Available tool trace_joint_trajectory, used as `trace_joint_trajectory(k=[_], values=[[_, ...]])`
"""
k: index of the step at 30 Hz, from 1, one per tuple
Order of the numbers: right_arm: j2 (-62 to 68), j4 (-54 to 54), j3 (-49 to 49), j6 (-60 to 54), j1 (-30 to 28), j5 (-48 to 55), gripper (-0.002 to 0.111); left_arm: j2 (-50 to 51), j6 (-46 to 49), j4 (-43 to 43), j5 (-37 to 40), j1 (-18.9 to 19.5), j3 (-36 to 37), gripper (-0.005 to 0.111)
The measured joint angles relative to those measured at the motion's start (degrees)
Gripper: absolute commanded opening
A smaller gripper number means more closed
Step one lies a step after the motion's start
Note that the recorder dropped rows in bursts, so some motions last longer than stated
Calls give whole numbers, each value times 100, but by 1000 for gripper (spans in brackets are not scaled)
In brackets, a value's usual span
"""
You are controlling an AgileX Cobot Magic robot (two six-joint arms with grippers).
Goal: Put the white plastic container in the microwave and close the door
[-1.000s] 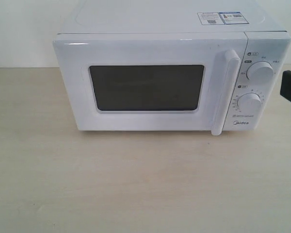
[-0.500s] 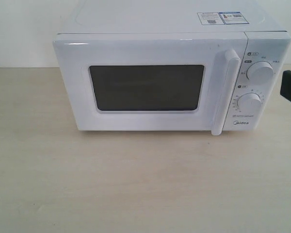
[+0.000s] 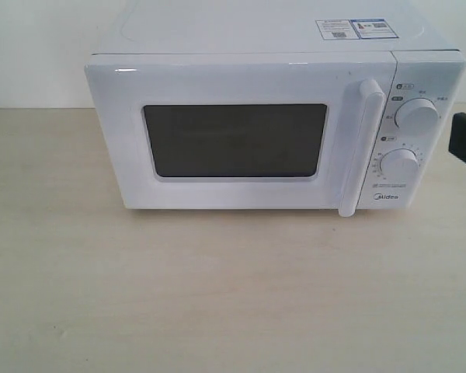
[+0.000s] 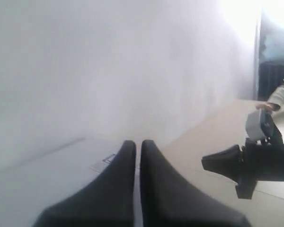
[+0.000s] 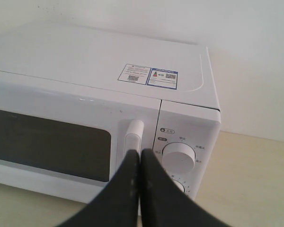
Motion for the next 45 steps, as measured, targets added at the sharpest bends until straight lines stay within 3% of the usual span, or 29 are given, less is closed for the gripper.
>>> trace_joint_trajectory(k=[9,16,21,24,28,36,45], values=[[0,0,5,0,0,0,0,-1212,-123,-34,-139,734,871,4],[0,0,5,0,0,0,0,-1487,-338,-129,-150,1070,1539,4],[0,0,5,0,0,0,0,-1794,-326,-39,-217,1122,1973,4],[0,0,5,0,0,0,0,-2382,-244,740,-380,1147,2548,4],[0,0,5,0,0,0,0,-3172,-234,939,-1223,1198,3339,4],[0,-11,5,0,0,0,0,-3282,-734,939,-2091,1198,4414,4],[0,-11,5,0,0,0,0,-3282,-1442,1016,-2155,1198,4606,4]])
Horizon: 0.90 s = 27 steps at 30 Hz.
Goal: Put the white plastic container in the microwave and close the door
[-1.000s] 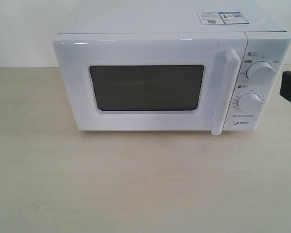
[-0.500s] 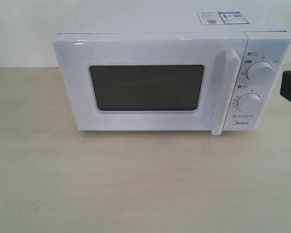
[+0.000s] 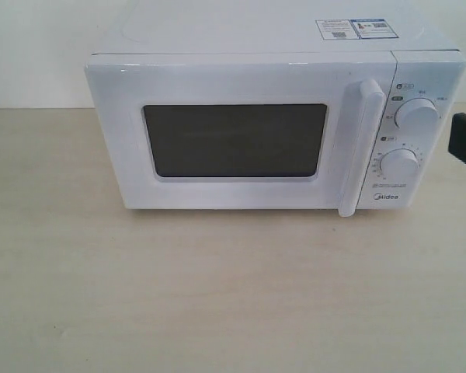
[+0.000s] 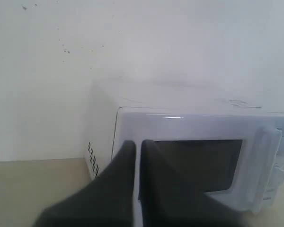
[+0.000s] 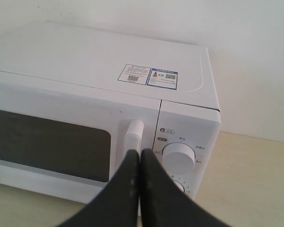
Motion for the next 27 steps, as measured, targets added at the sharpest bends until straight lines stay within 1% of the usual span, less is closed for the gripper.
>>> trace_joint_trajectory(k=[1,2,5,8,10,14,27], values=[[0,0,0,0,0,0,0,0,-233,181,0,0,16,4],[0,0,0,0,0,0,0,0,-579,543,0,0,39,4],[0,0,0,0,0,0,0,0,-1968,1644,-9,0,141,4],[0,0,0,0,0,0,0,0,-3171,2566,-9,0,289,4],[0,0,0,0,0,0,0,0,-3604,2925,-9,0,375,4],[0,0,0,0,0,0,0,0,-3918,3185,1,0,503,4],[0,0,0,0,0,0,0,0,-3989,3536,1,0,1008,4]])
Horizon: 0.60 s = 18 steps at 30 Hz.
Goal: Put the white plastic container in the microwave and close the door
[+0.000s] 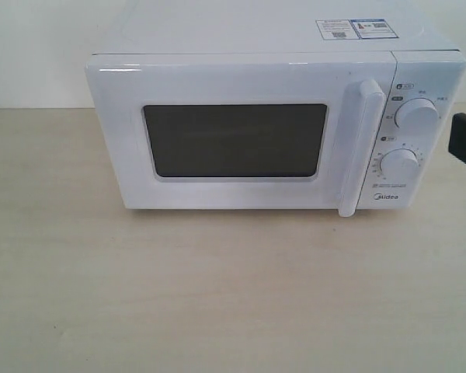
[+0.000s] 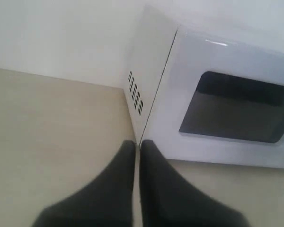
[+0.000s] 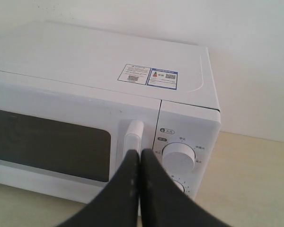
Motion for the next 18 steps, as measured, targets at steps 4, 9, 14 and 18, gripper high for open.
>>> trace_joint_trajectory(k=[4,9,14,18], values=[[0,0,0,0,0,0,0,0,0,246,0,0,127,4],[0,0,0,0,0,0,0,0,0,482,64,0,142,4],[0,0,0,0,0,0,0,0,0,663,257,0,142,4],[0,11,0,0,0,0,0,0,85,690,411,0,142,4]])
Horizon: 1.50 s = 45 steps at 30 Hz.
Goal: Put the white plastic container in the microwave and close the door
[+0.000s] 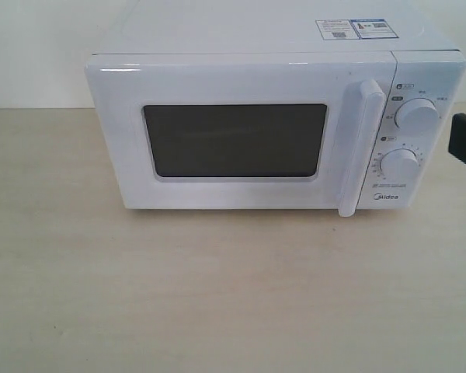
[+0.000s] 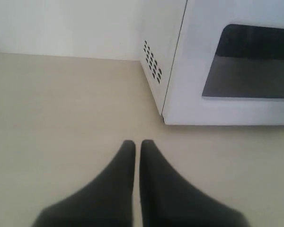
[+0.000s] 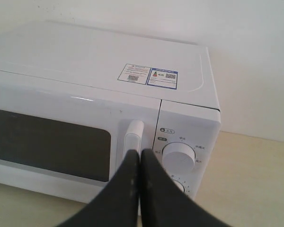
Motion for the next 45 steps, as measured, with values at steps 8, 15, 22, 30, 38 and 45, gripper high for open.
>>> trace_joint_trajectory(k=[8,15,22,30,38,45], values=[[0,0,0,0,0,0,0,0,277,22,9,125,0,4],[0,0,0,0,0,0,0,0,288,22,9,199,0,4],[0,0,0,0,0,0,0,0,288,22,9,199,0,4],[0,0,0,0,0,0,0,0,288,22,9,199,0,4],[0,0,0,0,0,0,0,0,288,22,9,199,0,4],[-23,0,0,709,-712,126,0,0,288,22,9,199,0,4]])
